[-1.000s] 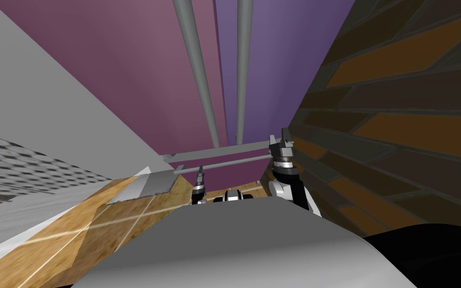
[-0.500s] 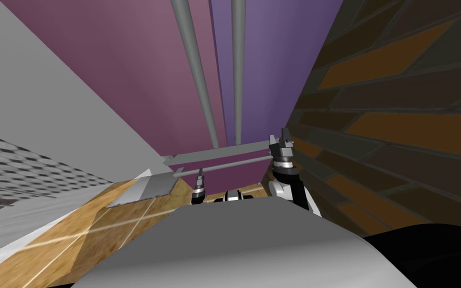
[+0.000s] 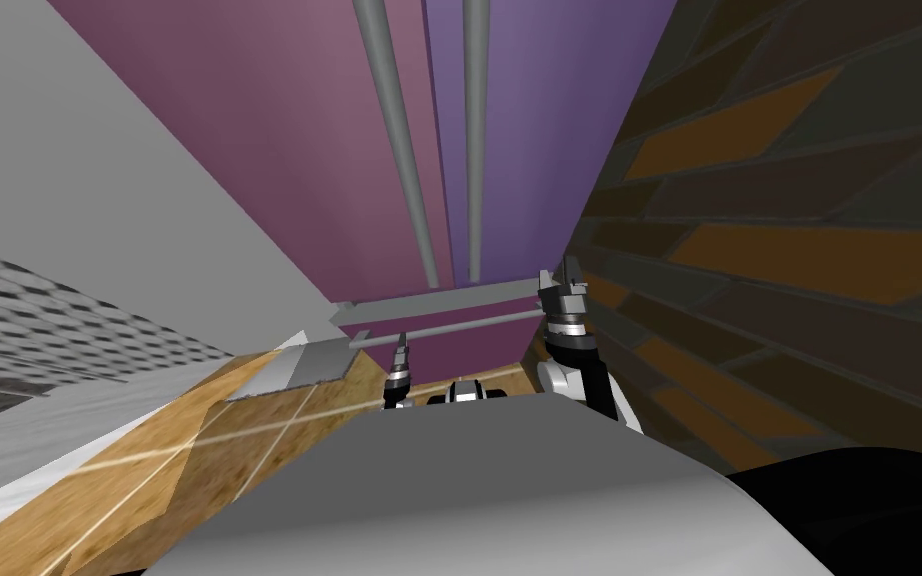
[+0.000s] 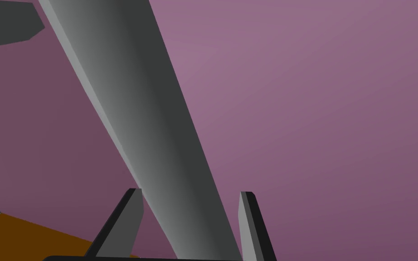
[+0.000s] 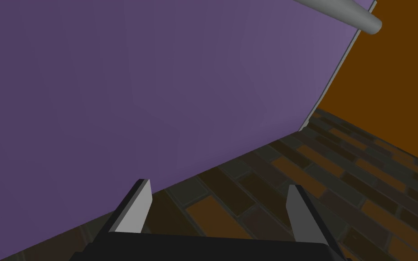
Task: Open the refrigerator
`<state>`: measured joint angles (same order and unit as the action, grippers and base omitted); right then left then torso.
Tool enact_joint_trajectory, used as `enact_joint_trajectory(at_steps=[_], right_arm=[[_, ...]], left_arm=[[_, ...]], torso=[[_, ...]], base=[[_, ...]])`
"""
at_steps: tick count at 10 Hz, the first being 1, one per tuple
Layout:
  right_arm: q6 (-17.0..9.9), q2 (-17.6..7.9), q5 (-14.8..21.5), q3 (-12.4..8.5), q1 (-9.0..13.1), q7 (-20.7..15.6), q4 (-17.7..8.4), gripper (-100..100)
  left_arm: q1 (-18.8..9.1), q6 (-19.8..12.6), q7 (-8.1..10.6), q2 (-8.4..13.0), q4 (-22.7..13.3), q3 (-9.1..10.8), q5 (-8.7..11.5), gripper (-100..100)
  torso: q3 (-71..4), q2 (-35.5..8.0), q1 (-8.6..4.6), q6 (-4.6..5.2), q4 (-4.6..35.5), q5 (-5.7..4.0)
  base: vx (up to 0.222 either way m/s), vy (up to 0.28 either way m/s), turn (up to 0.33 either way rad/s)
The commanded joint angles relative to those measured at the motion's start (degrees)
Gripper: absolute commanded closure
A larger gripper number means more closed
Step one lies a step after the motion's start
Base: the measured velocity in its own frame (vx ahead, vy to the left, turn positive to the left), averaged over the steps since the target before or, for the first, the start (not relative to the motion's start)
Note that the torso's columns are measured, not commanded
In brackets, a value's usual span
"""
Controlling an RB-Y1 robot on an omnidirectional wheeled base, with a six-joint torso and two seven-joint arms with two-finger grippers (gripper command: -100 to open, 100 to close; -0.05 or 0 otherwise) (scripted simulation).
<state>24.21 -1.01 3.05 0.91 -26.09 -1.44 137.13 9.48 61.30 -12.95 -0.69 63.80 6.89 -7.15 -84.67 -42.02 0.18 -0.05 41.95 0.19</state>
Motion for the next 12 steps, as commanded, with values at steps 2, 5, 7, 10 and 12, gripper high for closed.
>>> enact_joint_trajectory(at_steps=[2, 5, 7, 10, 12], right_arm=[[0.0, 0.0, 0.0, 0.0, 0.0, 0.0, 0.0, 0], [0.0, 0.0, 0.0, 0.0, 0.0, 0.0, 0.0, 0], [0.0, 0.0, 0.0, 0.0, 0.0, 0.0, 0.0, 0], [0.0, 0.0, 0.0, 0.0, 0.0, 0.0, 0.0, 0], [0.0, 0.0, 0.0, 0.0, 0.0, 0.0, 0.0, 0]], left_arm=[[-0.4, -3.2, 0.23, 0.4, 0.2, -0.04, -0.1, 100], [-0.3, -3.0, 0.47, 0.4, 0.9, -0.27, -0.2, 100], [0.0, -3.5, 0.66, 0.5, 1.2, -0.48, -0.4, 100], [0.0, -3.2, 0.89, 0.5, 1.3, -0.74, -0.5, 100], [0.3, -3.5, 1.01, 0.6, 1.5, -0.9, -0.6, 100]], torso=[[-0.1, 0.2, -0.02, 0.05, 0.0, -0.04], [0.0, -0.1, -0.07, 0.03, 0.1, -0.05], [0.2, -0.3, -0.02, 0.0, 0.1, -0.02], [-0.2, 0.3, 0.03, 0.03, 0.1, -0.11], [0.0, -0.1, -0.09, 0.05, 0.1, -0.08]], base=[[-0.101, -0.018, 0.016], [-0.11, -0.012, 0.017], [-0.194, -0.018, 0.024], [-0.144, -0.021, 0.018], [-0.163, -0.009, 0.021]])
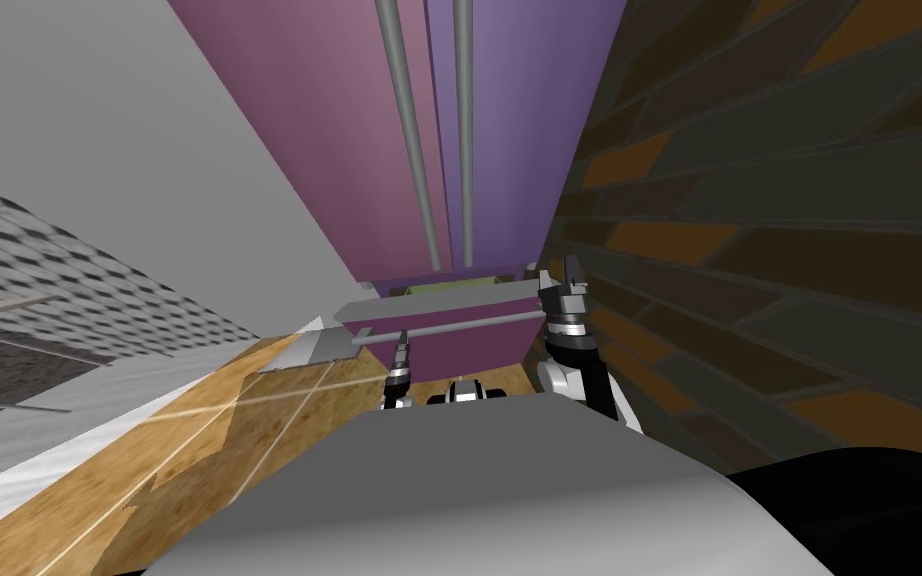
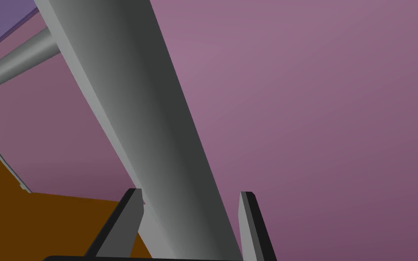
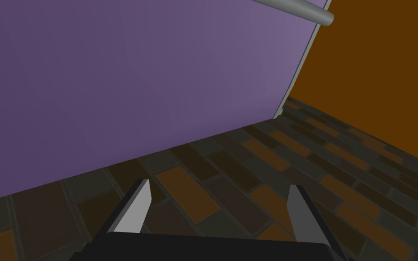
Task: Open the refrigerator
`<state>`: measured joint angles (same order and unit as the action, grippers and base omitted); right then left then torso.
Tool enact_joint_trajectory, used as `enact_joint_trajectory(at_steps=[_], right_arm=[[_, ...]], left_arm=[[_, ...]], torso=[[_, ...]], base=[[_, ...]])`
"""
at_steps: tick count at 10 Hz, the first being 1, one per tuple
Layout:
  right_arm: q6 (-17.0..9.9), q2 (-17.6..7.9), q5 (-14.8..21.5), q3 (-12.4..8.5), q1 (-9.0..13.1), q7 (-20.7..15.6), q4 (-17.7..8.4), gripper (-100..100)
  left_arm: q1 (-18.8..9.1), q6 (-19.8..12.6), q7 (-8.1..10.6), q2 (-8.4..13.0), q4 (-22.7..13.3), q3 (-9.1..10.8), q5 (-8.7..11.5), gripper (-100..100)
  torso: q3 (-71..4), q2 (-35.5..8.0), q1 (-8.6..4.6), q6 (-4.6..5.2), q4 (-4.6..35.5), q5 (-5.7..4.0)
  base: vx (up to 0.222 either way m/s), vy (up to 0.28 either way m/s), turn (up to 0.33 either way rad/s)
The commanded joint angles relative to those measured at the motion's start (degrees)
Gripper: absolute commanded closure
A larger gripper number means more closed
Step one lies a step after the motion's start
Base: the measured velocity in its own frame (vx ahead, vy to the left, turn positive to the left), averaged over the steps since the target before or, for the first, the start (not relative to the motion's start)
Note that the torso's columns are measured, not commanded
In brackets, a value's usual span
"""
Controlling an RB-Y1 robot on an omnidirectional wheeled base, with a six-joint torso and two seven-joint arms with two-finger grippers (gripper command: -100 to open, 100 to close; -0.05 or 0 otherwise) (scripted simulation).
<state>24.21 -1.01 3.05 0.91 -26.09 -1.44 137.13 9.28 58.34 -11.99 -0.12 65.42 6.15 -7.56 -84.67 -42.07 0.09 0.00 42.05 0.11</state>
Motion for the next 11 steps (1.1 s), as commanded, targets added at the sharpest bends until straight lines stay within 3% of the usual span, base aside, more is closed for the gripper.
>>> enact_joint_trajectory(at_steps=[1, 3, 7, 8, 11], right_arm=[[0.0, 0.0, 0.0, 0.0, 0.0, 0.0, 0.0, 0], [0.0, 0.0, 0.0, 0.0, 0.0, 0.0, 0.0, 0], [0.0, 0.0, 0.0, 0.0, 0.0, 0.0, 0.0, 0], [0.0, 0.0, 0.0, 0.0, 0.0, 0.0, 0.0, 0], [0.0, 0.0, 0.0, 0.0, 0.0, 0.0, 0.0, 0]], left_arm=[[0.7, -0.7, 0.14, 0.1, 0.1, -0.27, -0.2, 100], [0.0, -0.1, 0.19, 0.0, 0.0, -0.31, -0.2, 100], [1.2, -0.7, 0.47, 0.1, 0.5, -0.77, -0.6, 100], [-0.9, -3.2, 0.76, 0.4, 2.1, -0.76, -0.5, -100], [-3.8, -7.6, 1.14, 1.0, 3.8, -0.67, -0.3, -100]], torso=[[0.1, -0.1, 0.02, -0.01, 0.0, 0.04], [0.1, -0.1, 0.17, -0.08, -0.1, 0.1], [0.1, -0.1, 0.03, -0.02, 0.0, 0.03], [0.0, 0.0, 0.03, -0.01, 0.0, 0.02], [-0.1, 0.1, -0.1, 0.03, 0.2, -0.15]], base=[[-0.212, 0.0, 0.018], [-0.178, -0.011, 0.013], [-0.18, -0.019, 0.026], [-0.137, -0.018, 0.046], [-0.066, -0.011, 0.025]])
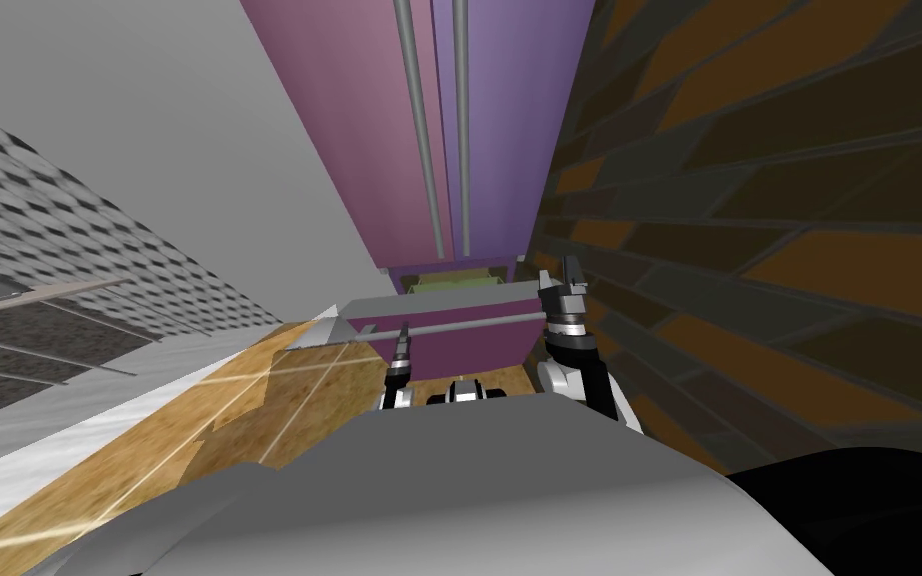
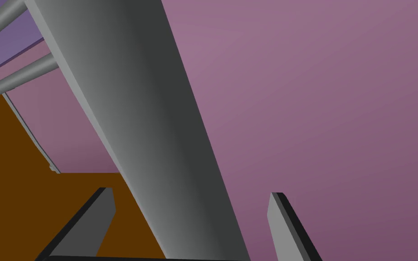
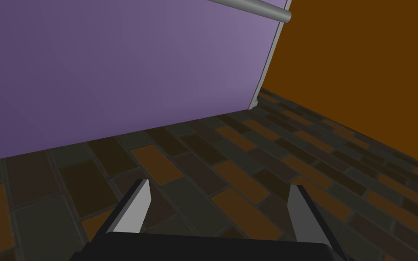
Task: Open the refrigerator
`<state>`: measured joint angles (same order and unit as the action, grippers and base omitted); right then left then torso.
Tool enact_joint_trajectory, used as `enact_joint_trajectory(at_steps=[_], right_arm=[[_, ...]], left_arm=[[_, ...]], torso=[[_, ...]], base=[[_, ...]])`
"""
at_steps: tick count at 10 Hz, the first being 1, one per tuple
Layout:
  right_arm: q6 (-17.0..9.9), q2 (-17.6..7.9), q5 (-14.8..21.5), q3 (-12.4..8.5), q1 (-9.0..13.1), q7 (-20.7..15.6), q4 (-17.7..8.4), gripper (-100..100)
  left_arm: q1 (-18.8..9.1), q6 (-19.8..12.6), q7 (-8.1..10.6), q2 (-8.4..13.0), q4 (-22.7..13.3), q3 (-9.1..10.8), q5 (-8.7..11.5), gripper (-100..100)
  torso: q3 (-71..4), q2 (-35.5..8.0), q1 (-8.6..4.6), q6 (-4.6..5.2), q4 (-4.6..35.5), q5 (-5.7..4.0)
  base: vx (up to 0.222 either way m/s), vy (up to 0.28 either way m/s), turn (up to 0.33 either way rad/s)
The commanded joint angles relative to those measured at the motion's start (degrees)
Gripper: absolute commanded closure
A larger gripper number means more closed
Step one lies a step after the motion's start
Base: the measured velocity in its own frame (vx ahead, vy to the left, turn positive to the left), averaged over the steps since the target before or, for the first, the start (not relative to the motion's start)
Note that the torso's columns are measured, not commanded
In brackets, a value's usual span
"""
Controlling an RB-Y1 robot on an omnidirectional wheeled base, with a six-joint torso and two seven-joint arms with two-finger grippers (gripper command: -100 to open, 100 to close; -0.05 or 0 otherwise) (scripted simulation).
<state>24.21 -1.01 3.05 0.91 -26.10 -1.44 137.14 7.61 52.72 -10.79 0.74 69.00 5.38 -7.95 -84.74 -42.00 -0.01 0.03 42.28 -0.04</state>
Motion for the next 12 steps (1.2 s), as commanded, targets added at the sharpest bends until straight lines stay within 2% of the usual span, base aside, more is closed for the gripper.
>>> enact_joint_trajectory(at_steps=[1, 5, 6, 7, 12], right_arm=[[0.0, 0.0, 0.0, 0.0, 0.0, 0.0, 0.0, 0], [0.0, 0.0, 0.0, 0.0, 0.0, 0.0, 0.0, 0], [0.0, 0.0, 0.0, 0.0, 0.0, 0.0, 0.0, 0], [0.0, 0.0, 0.0, 0.0, 0.0, 0.0, 0.0, 0], [0.0, 0.0, 0.0, 0.0, 0.0, 0.0, 0.0, 0]], left_arm=[[-3.0, -3.4, 0.06, 0.3, 0.7, 0.12, 0.1, -100], [-6.8, -9.1, 0.57, 1.1, 2.9, 0.24, 0.3, -100], [-5.7, -8.6, 0.27, 0.5, 2.2, 0.04, 0.1, -100], [-5.6, -9.1, 0.29, 0.5, 2.1, 0.01, 0.1, 0], [-5.2, -9.5, 0.34, 0.5, 1.6, 0.02, 0.1, 0]], torso=[[0.1, -0.1, 0.0, -0.02, 0.0, 0.03], [0.4, -0.7, -0.16, -0.06, 0.4, -0.16], [0.4, -0.8, -0.25, -0.07, 0.5, -0.26], [0.4, -0.7, -0.24, -0.07, 0.4, -0.2], [0.2, -0.3, -0.03, -0.02, 0.1, 0.0]], base=[[-0.049, -0.009, 0.028], [-0.072, -0.009, 0.024], [-0.024, 0.001, 0.0], [0.0, 0.0, 0.0], [0.0, 0.0, 0.0]])
